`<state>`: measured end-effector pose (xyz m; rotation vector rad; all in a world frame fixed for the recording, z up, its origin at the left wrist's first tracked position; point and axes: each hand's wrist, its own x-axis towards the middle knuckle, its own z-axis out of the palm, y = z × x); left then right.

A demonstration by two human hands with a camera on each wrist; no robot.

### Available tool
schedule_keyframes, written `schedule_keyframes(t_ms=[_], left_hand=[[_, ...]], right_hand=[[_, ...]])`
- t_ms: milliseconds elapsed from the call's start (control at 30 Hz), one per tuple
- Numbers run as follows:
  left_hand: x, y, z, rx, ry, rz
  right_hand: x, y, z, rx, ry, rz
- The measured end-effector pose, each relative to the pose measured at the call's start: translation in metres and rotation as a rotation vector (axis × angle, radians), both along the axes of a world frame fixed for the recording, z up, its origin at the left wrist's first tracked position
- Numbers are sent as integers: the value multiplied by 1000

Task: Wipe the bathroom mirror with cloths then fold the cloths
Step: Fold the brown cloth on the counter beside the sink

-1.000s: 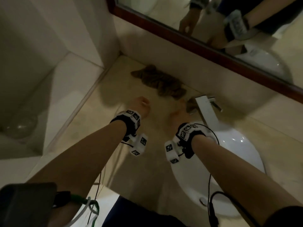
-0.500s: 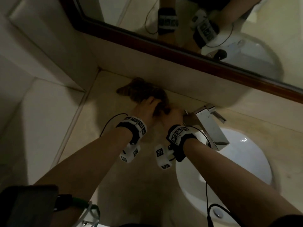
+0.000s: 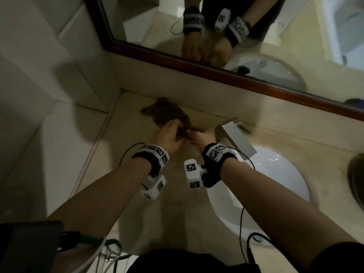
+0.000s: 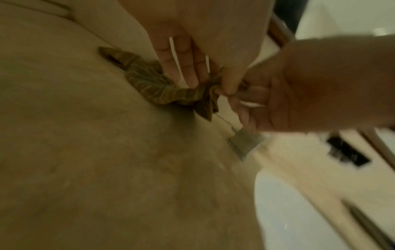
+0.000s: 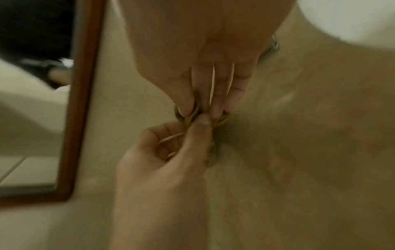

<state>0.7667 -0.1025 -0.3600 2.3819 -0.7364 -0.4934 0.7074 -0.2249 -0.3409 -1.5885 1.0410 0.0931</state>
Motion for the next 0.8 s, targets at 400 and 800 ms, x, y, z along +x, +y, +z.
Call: schedule_keyframes(t_ms=[400, 800], left_hand=[[-37, 28, 40, -115, -6, 102], [-72, 41, 71, 121, -51, 157]], right_hand=[[-57, 13, 43, -319, -13, 411], [-78, 26, 65, -338, -28, 533]])
